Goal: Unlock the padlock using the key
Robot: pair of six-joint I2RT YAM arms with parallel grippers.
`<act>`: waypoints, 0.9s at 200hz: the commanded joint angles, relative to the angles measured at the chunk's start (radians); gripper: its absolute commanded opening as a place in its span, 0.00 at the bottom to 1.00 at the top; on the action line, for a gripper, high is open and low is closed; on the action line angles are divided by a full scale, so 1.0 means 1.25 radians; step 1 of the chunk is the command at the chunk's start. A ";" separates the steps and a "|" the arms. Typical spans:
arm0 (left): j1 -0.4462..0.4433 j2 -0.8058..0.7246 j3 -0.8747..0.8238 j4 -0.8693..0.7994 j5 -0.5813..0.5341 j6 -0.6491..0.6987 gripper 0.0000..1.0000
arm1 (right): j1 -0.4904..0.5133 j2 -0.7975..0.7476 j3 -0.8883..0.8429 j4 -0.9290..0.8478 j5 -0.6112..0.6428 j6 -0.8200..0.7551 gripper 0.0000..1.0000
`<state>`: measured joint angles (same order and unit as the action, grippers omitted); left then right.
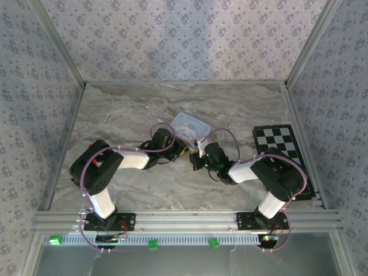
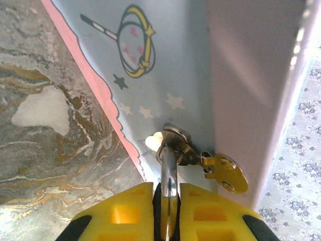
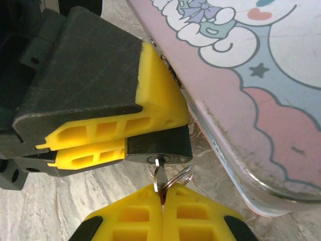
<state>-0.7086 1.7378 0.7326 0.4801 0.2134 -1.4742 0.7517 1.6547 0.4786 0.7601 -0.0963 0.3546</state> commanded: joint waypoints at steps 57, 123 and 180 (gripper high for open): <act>-0.012 0.008 0.039 0.000 0.057 0.012 0.00 | -0.046 0.014 -0.007 0.045 -0.139 0.169 0.00; -0.010 0.002 0.024 0.013 0.060 0.018 0.00 | -0.073 0.002 -0.014 0.023 -0.188 0.236 0.00; -0.010 0.007 0.013 0.014 0.057 0.017 0.19 | -0.065 -0.019 -0.003 -0.075 -0.183 0.248 0.00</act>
<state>-0.7090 1.7382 0.7437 0.4549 0.2394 -1.4590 0.6682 1.6436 0.4683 0.7368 -0.3115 0.6228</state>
